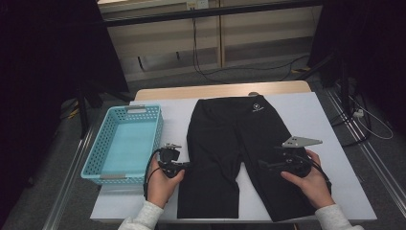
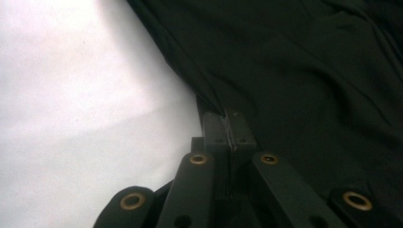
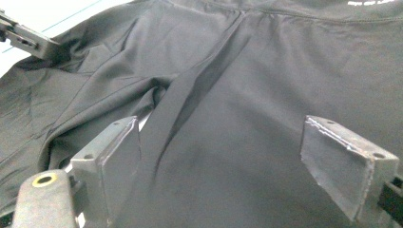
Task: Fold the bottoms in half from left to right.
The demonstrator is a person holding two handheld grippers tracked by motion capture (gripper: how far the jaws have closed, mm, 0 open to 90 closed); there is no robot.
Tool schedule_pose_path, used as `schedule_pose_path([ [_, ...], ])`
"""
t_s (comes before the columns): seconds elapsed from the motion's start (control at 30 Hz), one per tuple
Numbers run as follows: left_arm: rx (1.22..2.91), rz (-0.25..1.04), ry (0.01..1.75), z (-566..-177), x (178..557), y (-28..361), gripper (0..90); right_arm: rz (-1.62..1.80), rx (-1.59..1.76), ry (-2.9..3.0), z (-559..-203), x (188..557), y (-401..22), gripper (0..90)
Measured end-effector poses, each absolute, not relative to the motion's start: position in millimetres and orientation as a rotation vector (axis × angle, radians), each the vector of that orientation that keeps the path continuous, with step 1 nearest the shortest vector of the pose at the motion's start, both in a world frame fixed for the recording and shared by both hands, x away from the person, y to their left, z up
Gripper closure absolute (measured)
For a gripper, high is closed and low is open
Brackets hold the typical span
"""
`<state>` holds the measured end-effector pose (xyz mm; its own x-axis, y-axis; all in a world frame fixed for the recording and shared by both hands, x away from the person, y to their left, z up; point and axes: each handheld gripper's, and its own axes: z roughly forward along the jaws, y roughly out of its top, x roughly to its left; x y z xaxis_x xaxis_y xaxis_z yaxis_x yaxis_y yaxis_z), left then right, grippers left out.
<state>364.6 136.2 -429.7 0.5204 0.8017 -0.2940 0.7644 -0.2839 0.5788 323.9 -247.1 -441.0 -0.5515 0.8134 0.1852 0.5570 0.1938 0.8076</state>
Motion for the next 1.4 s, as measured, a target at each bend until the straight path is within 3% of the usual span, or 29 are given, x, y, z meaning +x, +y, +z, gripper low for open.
schedule_pose_path([
  [0.47,2.100,0.065,1.212,-430,363,131,86.4,1.278,1.296,2.208,-443,324,-245,14.0],
  [0.77,2.106,0.123,1.209,-434,364,140,56.9,1.283,1.302,2.196,-442,322,-250,14.0],
  [1.1,2.108,0.141,1.250,-440,361,149,43.0,1.280,1.305,2.201,-443,321,-250,14.0],
  [1.2,2.107,0.135,1.254,-440,356,151,45.4,1.280,1.306,2.200,-443,321,-250,14.0],
  [1.33,2.097,0.111,1.250,-441,350,150,58.1,1.285,1.304,2.200,-443,321,-249,13.9],
  [1.4,2.069,0.039,1.263,-443,350,147,66.3,1.283,1.303,2.200,-443,321,-248,14.0],
])
